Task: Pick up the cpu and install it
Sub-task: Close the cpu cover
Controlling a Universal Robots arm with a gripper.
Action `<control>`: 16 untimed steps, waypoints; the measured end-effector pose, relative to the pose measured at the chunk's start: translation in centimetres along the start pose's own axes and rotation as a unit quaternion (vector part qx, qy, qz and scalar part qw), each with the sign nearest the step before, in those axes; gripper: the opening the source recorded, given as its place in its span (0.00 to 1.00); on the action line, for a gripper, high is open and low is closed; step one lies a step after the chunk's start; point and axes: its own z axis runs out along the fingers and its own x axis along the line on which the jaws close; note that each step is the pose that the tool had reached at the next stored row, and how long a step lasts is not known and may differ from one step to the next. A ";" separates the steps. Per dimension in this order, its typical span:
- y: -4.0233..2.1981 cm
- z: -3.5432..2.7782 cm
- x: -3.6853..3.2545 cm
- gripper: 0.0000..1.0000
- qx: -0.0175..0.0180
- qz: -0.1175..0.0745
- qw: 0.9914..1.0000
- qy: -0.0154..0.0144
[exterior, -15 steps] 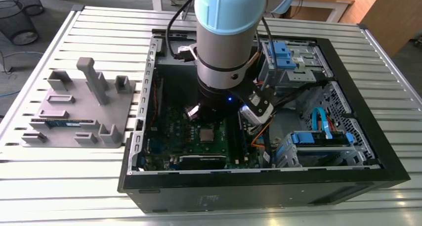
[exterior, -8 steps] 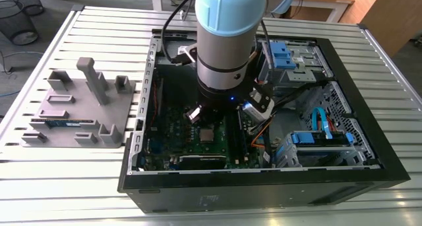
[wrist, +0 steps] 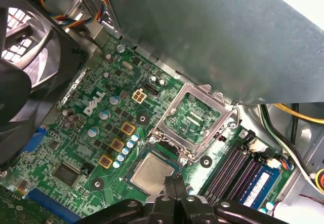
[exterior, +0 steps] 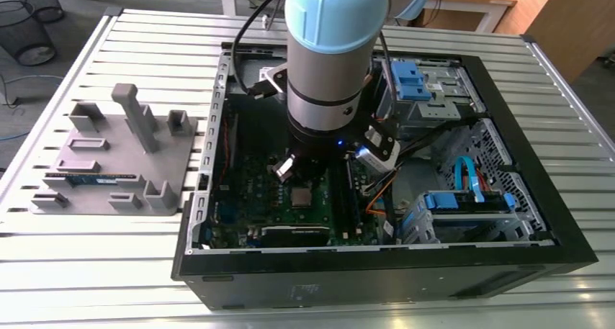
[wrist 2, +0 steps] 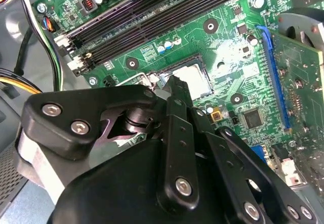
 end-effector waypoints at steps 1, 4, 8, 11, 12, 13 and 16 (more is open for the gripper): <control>0.00 0.00 0.00 0.11 0.000 0.000 1.000 0.000; 0.00 0.00 0.00 0.11 0.000 0.000 1.000 0.000; 0.03 0.01 -0.02 0.11 -0.002 -0.001 1.000 -0.001; 0.07 0.01 -0.04 0.11 -0.005 -0.005 1.000 -0.004; 0.08 0.02 -0.05 0.11 -0.006 -0.008 1.000 -0.005; 0.10 0.02 -0.07 0.11 -0.007 -0.010 1.000 -0.006; 0.14 0.04 -0.24 0.11 -0.008 -0.013 1.000 -0.006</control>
